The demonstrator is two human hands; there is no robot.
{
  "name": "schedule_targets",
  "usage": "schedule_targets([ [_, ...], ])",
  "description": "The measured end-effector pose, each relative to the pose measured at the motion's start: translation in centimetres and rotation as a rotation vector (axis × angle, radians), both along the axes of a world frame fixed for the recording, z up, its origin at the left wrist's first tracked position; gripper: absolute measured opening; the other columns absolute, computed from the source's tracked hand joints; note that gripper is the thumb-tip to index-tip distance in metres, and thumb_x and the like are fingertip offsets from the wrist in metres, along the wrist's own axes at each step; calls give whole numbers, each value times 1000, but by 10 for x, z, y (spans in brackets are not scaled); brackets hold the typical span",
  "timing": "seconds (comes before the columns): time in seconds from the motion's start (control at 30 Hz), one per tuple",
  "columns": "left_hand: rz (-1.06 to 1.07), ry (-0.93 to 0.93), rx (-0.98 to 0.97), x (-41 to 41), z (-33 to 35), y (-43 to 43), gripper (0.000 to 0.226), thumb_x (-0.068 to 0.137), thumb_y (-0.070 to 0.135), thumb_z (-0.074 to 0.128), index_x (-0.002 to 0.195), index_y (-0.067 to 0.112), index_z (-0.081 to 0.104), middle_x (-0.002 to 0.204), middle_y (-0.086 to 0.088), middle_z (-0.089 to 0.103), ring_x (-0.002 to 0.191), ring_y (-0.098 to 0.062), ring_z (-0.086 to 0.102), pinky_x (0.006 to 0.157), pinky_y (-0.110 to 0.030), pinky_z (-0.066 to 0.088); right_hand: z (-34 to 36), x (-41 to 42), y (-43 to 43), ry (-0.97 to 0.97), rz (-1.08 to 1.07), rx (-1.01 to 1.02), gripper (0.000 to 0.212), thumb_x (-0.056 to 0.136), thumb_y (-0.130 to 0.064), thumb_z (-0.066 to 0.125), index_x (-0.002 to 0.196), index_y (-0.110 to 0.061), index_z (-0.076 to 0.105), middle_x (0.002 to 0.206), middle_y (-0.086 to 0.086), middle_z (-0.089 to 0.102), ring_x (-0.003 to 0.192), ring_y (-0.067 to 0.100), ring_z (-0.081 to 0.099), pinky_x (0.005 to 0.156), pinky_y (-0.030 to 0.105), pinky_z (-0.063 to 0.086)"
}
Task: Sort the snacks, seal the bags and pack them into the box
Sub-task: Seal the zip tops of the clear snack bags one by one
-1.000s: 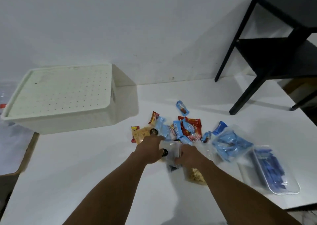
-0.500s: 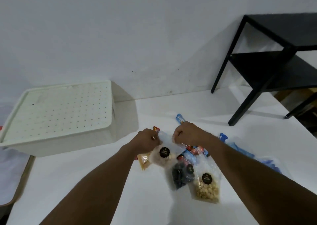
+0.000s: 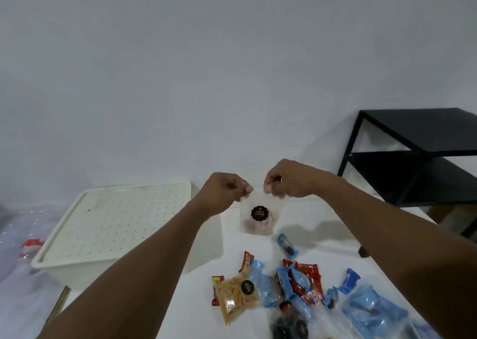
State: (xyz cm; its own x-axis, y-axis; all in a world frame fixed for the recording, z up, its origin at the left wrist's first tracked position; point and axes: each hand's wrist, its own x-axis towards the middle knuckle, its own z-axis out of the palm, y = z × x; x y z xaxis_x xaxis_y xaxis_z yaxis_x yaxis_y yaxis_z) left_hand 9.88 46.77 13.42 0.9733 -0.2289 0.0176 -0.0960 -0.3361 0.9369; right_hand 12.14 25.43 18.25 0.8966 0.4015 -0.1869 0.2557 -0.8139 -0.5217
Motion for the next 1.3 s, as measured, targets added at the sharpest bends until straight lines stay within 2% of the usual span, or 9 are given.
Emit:
schedule_targets([
  [0.1,21,-37,-67,0,23,0,18,92,18,71,86,1,69,81,-6,73,72,-9,66,58,-10,45,17,1,-1,-37,-26,116,11,90,-24,67,87,-16,74,73,-4,70,65,7,64,59,22,50],
  [0.27,62,-22,-209,2,36,7,18,94,19,69,79,14,59,85,-6,74,89,-25,77,75,-37,50,20,-5,-11,-51,-132,350,16,87,-26,73,89,-10,73,81,1,72,72,10,68,65,28,53],
  [0.43,102,22,-261,-4,38,8,18,95,18,66,79,14,58,83,-5,74,87,-25,77,79,-36,50,12,-10,-2,-97,-176,438,20,92,-23,68,91,-4,71,79,7,67,69,12,62,66,30,51],
  [0.6,57,43,-189,-10,43,10,13,92,26,69,94,13,68,88,-5,76,84,-23,77,77,-37,52,13,-12,8,-126,-153,417,19,94,-23,64,88,-5,69,78,10,64,68,13,59,65,30,47],
  [0.73,67,40,-257,-9,47,12,14,93,27,69,89,14,65,82,-2,71,81,-20,75,77,-35,50,17,-16,17,-120,-202,599,25,90,-27,70,90,-2,69,74,0,65,65,12,58,62,26,46],
  [0.83,65,40,-297,-9,50,13,13,95,27,68,88,16,64,84,-3,70,84,-19,74,79,-32,52,16,-18,17,-52,-244,695,26,87,-31,73,91,-5,71,71,3,66,68,11,59,65,26,48],
  [0.97,90,35,-302,-9,49,13,17,93,29,70,90,13,66,85,-4,71,84,-19,75,80,-32,53,10,-19,18,-60,-267,762,19,86,-25,75,75,-12,67,75,4,69,73,13,64,65,27,48],
  [1.07,128,74,-375,-9,46,11,20,88,29,75,92,11,68,83,-5,72,83,-23,75,77,-32,54,8,-18,18,-40,-269,813,27,84,-22,77,62,-21,62,83,5,71,75,15,66,66,28,48],
  [1.3,155,164,-558,-11,46,15,14,90,23,73,93,12,64,90,-9,75,84,-31,75,76,-35,54,6,-18,14,-6,-345,894,20,84,-30,76,79,-13,70,83,3,69,71,13,62,65,29,48],
])
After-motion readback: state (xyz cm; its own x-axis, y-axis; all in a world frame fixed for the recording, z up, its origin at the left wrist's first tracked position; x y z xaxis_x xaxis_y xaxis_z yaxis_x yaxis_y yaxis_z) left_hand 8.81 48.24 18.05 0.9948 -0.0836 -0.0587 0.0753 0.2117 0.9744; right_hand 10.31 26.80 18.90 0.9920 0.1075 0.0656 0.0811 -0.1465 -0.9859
